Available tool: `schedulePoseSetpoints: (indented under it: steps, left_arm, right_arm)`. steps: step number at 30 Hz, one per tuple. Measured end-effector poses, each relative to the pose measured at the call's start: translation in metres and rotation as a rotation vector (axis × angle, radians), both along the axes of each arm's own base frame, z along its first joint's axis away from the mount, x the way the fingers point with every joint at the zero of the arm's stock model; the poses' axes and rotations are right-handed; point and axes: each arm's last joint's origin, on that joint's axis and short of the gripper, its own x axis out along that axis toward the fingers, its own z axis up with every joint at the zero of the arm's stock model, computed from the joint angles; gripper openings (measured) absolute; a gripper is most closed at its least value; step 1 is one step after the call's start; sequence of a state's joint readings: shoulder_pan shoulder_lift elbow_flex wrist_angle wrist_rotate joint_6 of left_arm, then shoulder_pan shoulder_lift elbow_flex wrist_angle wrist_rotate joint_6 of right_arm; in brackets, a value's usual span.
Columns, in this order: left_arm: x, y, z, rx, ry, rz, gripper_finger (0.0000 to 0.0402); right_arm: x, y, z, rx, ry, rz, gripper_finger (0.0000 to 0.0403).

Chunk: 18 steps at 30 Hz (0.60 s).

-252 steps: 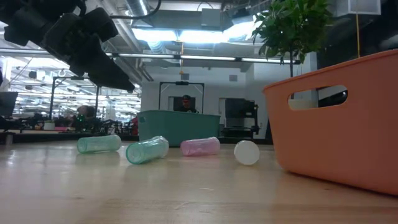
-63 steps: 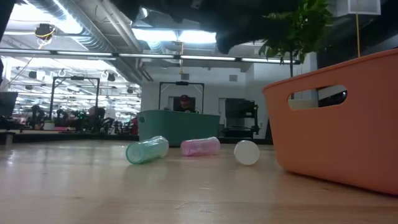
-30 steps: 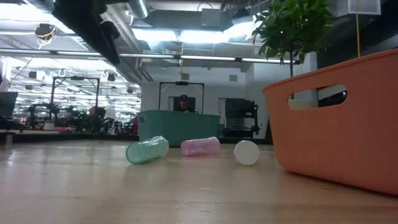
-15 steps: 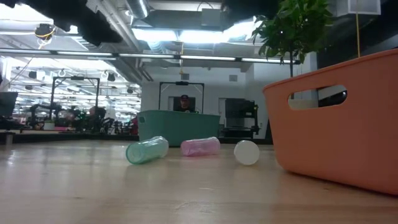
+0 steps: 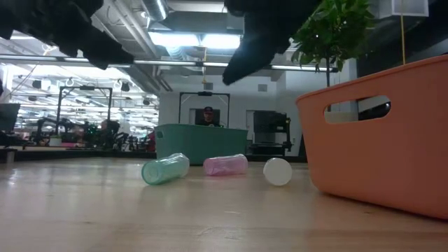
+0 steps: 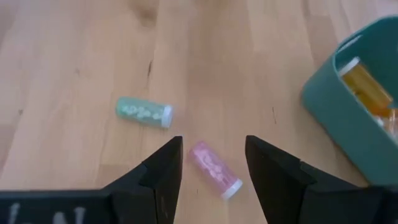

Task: Pick and place medicine bottles into bin by pill shape (circle, oval)
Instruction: Put the small purple pill bottle into the orange bin

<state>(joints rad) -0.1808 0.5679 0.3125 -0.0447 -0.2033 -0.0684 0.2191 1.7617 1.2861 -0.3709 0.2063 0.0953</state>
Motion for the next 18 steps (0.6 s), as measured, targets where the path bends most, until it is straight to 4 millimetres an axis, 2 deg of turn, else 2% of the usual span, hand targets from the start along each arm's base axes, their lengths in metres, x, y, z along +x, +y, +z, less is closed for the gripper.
schedulePoseSetpoints:
  steps: [10, 18]
  left_arm:
    - [-0.003, 0.004, 0.004, 0.034, -0.033, -0.001, 0.0202]
    - [-0.003, 0.004, -0.002, 0.077, -0.008, -0.014, 0.0202]
  right_arm:
    - [0.011, -0.033, -0.02, 0.098, 0.053, -0.186, 0.0177]
    - [0.013, -0.035, -0.021, 0.113, 0.045, -0.188, 0.0177]
